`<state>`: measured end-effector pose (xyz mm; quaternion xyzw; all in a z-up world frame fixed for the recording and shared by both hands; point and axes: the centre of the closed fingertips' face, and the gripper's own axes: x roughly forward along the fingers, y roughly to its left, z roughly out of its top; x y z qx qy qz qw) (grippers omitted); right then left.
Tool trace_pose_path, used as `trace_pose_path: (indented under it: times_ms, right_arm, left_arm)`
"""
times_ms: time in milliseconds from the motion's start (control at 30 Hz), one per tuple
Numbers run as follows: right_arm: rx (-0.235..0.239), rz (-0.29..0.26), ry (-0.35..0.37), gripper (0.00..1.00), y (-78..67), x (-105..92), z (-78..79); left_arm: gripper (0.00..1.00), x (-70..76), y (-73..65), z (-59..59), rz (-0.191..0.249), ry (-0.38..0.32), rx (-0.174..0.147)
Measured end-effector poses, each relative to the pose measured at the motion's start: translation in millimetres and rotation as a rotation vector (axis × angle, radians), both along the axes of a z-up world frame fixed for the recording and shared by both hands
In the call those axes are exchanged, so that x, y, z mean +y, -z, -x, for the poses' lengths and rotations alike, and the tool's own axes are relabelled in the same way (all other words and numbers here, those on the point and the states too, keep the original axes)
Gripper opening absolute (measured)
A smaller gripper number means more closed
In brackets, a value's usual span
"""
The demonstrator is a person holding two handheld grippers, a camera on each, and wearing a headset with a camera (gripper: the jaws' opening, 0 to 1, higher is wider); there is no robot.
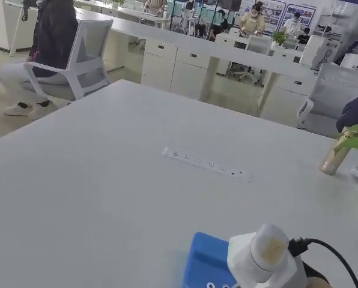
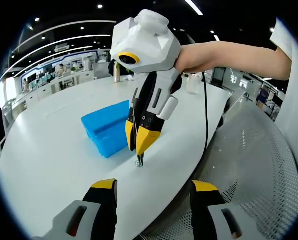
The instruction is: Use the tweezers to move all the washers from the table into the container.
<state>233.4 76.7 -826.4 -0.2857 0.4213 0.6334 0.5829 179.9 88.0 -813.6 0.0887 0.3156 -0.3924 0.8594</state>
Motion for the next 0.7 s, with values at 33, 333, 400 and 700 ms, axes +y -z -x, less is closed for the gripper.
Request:
trace_pose_path:
  times_ms: [33, 333, 400, 700]
  right_arm:
    - [-0.006, 0.007, -0.003, 0.05, 0.5, -0.7, 0.6]
    - [-0.05, 0.008, -0.033, 0.05, 0.2, 0.6, 6.4]
    - [-0.058, -0.001, -0.031, 0.05, 0.3, 1.5, 5.8]
    - [-0.067, -0.016, -0.027, 0.05, -1.1, 1.8, 2.3]
  left_arm:
    - [0.58, 0.1, 0.0, 0.1, -0.001, 0.0, 0.0]
    - [0.57, 0.3, 0.1, 0.0, 0.0, -0.001, 0.0]
    - [0.57, 0.5, -0.1, -0.1, -0.001, -0.002, -0.001]
    - [0.57, 0.5, -0.1, -0.7, 0.0, -0.005, -0.001]
